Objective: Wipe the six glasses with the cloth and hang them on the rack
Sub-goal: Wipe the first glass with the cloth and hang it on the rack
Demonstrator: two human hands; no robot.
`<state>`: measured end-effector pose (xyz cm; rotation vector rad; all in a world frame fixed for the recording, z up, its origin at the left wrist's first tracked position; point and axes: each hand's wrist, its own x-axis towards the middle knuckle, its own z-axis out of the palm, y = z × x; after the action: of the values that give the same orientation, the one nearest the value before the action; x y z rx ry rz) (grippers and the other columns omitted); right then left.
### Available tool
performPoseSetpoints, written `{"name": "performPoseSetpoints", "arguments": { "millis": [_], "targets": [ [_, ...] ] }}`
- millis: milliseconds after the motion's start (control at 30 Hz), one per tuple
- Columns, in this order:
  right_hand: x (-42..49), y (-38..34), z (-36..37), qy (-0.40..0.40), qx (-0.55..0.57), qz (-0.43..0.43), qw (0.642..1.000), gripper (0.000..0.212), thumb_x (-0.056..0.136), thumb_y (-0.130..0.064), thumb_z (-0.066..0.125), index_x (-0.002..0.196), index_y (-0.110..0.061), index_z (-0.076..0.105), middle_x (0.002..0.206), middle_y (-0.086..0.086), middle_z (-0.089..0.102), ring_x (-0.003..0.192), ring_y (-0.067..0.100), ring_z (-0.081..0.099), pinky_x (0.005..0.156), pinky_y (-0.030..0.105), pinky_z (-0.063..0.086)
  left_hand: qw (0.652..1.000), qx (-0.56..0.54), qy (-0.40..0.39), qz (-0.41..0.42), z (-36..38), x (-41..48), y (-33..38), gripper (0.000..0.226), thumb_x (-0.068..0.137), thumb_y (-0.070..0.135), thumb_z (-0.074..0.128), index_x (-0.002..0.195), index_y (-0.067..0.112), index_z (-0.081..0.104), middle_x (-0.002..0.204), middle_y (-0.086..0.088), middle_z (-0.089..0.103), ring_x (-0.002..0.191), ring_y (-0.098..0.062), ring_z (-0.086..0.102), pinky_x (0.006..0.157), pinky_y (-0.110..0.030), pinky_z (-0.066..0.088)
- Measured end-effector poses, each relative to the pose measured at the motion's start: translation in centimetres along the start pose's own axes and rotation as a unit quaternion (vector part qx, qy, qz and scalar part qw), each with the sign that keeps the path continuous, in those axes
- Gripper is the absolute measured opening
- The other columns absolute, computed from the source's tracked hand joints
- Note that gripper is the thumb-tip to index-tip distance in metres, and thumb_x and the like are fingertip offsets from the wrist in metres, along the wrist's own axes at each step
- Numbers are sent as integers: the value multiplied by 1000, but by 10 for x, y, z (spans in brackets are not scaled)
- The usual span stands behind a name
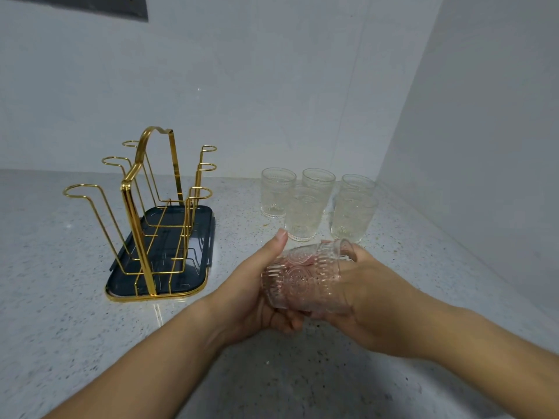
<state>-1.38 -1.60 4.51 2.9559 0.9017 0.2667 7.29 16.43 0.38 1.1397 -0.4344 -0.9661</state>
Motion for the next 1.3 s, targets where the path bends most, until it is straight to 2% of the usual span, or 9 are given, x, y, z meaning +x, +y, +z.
{"name": "performPoseSetpoints", "arguments": {
  "millis": [300, 400, 533, 633, 767, 900, 1100, 1200, 1300],
  "targets": [
    [-6, -4, -11, 94, 474, 227, 846, 23, 98, -4, 63, 112, -16, 76, 86, -15, 79, 76, -5, 72, 72, 11, 56, 983, 89, 68, 146, -2, 8, -11, 53, 87, 49, 72, 130, 19, 63, 114, -12, 73, 89, -24, 70, 71, -42, 61],
    [-3, -9, -15, 64, 455, 200, 866, 21, 98, -6, 64, 100, -23, 76, 65, -22, 71, 57, -9, 63, 57, 5, 46, 981, 81, 87, 154, 0, 7, -12, 63, 82, 53, 72, 122, 5, 63, 98, -20, 70, 77, -27, 66, 62, -38, 59],
    [-3, -7, -9, 22, 184, 74, 980, 23, 101, -34, 64, 122, -39, 70, 117, -24, 71, 117, -6, 61, 107, 18, 40, 993, 25, 85, 74, 6, 7, -7, 65, 88, 70, 59, 95, 7, 71, 56, -8, 60, 44, -16, 51, 42, -23, 42],
    [-1, 2, -5, -26, 44, 42, 998, 31, 104, -42, 52, 133, -49, 57, 127, -31, 63, 126, -7, 52, 118, 39, 29, 998, 33, 55, 1, 4, 4, -4, 68, 81, 75, 44, 78, 14, 74, 51, -9, 57, 36, -15, 48, 36, -18, 36],
    [-4, 2, -14, 8, 251, 93, 963, 28, 100, -24, 65, 123, -38, 72, 107, -31, 71, 109, -5, 65, 102, 26, 49, 999, 17, -39, -7, -6, 4, -1, 85, 83, 85, 38, 106, 13, 77, 73, -18, 68, 55, -23, 66, 51, -27, 53],
    [-8, 3, -19, -9, 363, 195, 911, 21, 96, -17, 69, 110, -30, 77, 102, -15, 78, 98, 3, 72, 95, 29, 55, 997, 11, -46, 55, -6, 7, -7, 84, 68, 66, 86, 134, 19, 64, 120, -18, 74, 95, -34, 74, 73, -41, 65],
    [-2, -2, -12, 27, 424, 230, 875, 16, 94, -12, 72, 105, -21, 79, 98, -2, 80, 95, 19, 76, 94, 42, 58, 992, 51, 29, 108, -2, 10, -10, 59, 78, 53, 75, 114, 8, 64, 92, -15, 72, 70, -26, 68, 60, -34, 56],
    [4, -2, -15, 70, 457, 262, 847, 5, 93, -12, 73, 94, -15, 77, 63, -13, 72, 53, 0, 63, 55, 17, 52, 988, 42, 71, 127, -4, 13, -10, 54, 75, 55, 76, 105, 12, 66, 88, -13, 71, 68, -27, 67, 61, -35, 58],
    [9, -2, -17, 137, 474, 329, 805, 6, 89, -29, 76, 89, -23, 78, 50, -12, 57, 40, 7, 39, 42, 22, 32, 984, 36, 99, 143, -6, 14, -10, 54, 77, 53, 79, 107, 11, 64, 88, -12, 72, 71, -27, 67, 64, -39, 57]
  ]
}}
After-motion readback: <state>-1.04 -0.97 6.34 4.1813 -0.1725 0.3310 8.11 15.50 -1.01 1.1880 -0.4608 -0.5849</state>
